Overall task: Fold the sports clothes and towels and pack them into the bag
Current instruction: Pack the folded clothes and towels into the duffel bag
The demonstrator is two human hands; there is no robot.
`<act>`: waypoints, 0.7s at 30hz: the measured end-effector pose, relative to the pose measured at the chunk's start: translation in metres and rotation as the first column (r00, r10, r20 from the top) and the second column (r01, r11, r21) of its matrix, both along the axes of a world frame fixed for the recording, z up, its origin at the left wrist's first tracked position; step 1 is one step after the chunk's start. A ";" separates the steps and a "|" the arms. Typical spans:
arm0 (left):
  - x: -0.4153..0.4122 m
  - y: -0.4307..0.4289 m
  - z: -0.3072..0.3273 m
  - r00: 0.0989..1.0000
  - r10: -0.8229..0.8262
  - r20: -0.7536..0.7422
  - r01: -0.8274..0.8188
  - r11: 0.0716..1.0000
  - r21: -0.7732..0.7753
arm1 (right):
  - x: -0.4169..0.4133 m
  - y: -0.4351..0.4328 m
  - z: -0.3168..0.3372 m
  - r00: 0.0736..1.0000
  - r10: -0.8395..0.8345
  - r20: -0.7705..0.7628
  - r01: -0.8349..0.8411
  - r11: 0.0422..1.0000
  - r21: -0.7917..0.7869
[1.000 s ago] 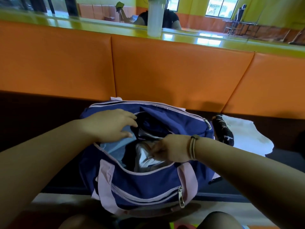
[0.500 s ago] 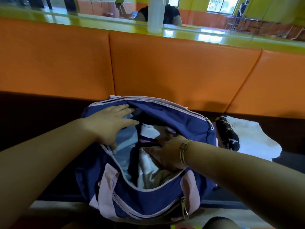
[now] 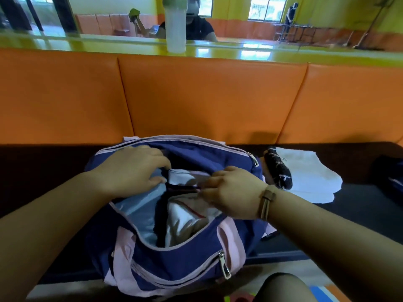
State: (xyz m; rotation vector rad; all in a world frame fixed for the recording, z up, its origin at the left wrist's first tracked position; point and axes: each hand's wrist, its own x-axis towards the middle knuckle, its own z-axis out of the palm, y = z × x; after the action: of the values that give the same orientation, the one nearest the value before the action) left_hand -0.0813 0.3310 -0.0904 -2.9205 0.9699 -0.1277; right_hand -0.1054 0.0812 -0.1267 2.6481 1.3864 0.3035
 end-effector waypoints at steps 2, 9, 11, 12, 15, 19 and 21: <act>-0.006 -0.013 0.003 1.000 -0.023 0.018 0.024 0.999 -0.033 | -0.009 -0.019 0.010 0.998 -0.067 0.018 0.067 0.997 0.033; -0.027 -0.101 0.015 0.988 -0.150 0.041 0.156 0.970 -0.187 | -0.045 -0.116 0.028 0.926 -0.372 0.067 0.355 0.917 0.184; -0.032 -0.131 0.015 0.983 -0.182 0.031 0.185 0.960 -0.209 | -0.054 -0.148 0.028 0.884 -0.465 0.046 0.448 0.872 0.196; -0.034 -0.146 0.014 0.979 -0.201 0.016 0.200 0.958 -0.205 | -0.059 -0.163 0.028 0.858 -0.514 0.017 0.502 0.845 0.183; -0.033 -0.192 0.008 0.961 -0.274 -0.036 0.263 0.947 -0.185 | -0.075 -0.211 0.026 0.751 -0.657 -0.056 0.658 0.740 0.140; -0.019 -0.259 -0.002 0.931 -0.364 -0.028 0.357 0.924 -0.133 | -0.093 -0.269 0.022 0.573 -0.815 -0.086 0.819 0.564 0.107; -0.010 -0.297 -0.006 0.919 -0.389 -0.061 0.385 0.920 -0.071 | -0.098 -0.299 0.017 0.472 -0.876 -0.105 0.881 0.462 0.102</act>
State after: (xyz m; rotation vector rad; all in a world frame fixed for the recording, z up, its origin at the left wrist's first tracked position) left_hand -0.0912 0.0342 -0.0960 -2.7580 1.5731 -0.0664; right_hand -0.2036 -0.2179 -0.1101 3.0499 -0.1961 0.2049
